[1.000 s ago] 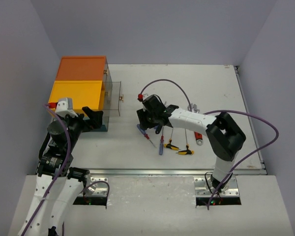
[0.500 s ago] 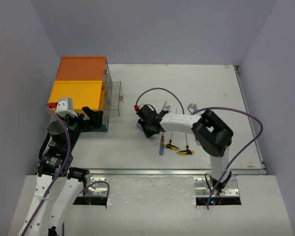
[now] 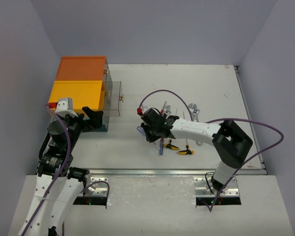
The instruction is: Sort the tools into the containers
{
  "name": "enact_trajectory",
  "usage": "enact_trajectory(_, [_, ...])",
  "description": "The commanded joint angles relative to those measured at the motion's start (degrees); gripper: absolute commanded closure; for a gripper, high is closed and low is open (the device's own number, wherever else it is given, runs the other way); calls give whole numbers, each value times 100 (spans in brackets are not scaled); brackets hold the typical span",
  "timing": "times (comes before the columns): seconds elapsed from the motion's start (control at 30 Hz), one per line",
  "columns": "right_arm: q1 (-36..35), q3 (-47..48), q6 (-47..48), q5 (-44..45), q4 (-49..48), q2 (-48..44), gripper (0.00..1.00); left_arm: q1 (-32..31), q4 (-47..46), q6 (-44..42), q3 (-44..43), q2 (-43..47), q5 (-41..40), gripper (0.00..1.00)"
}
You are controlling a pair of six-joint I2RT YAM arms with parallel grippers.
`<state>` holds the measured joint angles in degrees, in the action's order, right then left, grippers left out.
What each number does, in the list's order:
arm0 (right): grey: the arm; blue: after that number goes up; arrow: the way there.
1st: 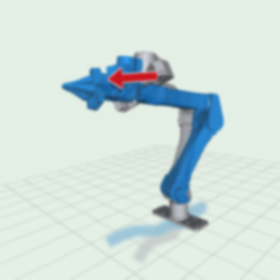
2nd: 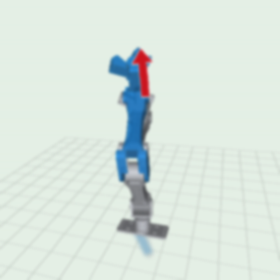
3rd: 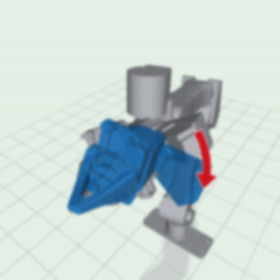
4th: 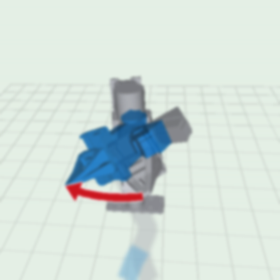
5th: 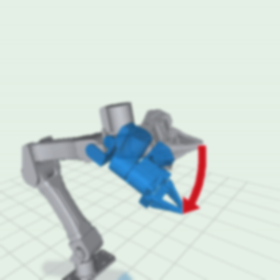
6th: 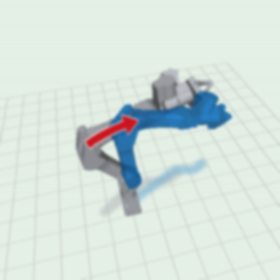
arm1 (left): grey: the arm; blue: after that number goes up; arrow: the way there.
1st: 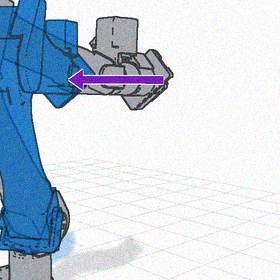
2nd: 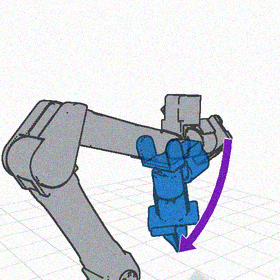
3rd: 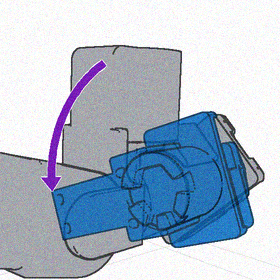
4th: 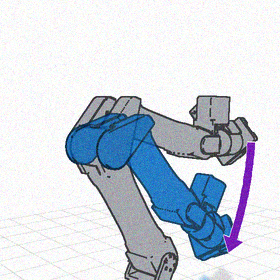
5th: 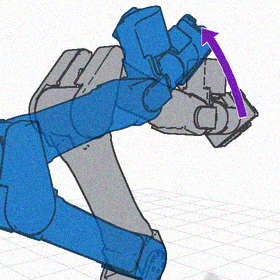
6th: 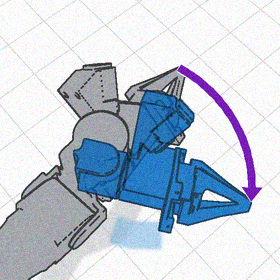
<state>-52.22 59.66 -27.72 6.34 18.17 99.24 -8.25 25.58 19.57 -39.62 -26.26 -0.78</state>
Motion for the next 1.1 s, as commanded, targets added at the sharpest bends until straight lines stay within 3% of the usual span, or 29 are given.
enact_trajectory(0.0, [23, 294, 94, 749, 131, -1316, 100, -63, -227, -15, -29, -13, 19, 0])
enact_trajectory(0.13, [55, 1221, 531, 873, 357, -1506, 100, -63, -217, -10, -32, 7, -1, 0])
enact_trajectory(0.23, [63, 2782, 865, 341, 506, -934, 100, -63, -212, 3, -37, 54, -50, 0])
enact_trajectory(0.4, [72, 4347, 533, 203, 361, 170, 100, -63, -203, 29, -29, 147, -142, 0])
enact_trajectory(0.57, [78, 4571, -27, 322, -1167, 760, 100, -63, -200, 18, -37, 75, -90, 0])
enact_trajectory(0.67, [72, 4876, 146, 119, -2057, 1353, 100, -63, -199, 3, -41, 56, -66, 0])
enact_trajectory(0.83, [81, 5921, 187, 410, -1655, 2229, 100, -63, -194, 3, -37, 99, -54, 0])
enact_trajectory(1.07, [72, 4782, -358, 711, -1518, 1734, 100, -63, -212, -15, -37, 95, 25, 0])
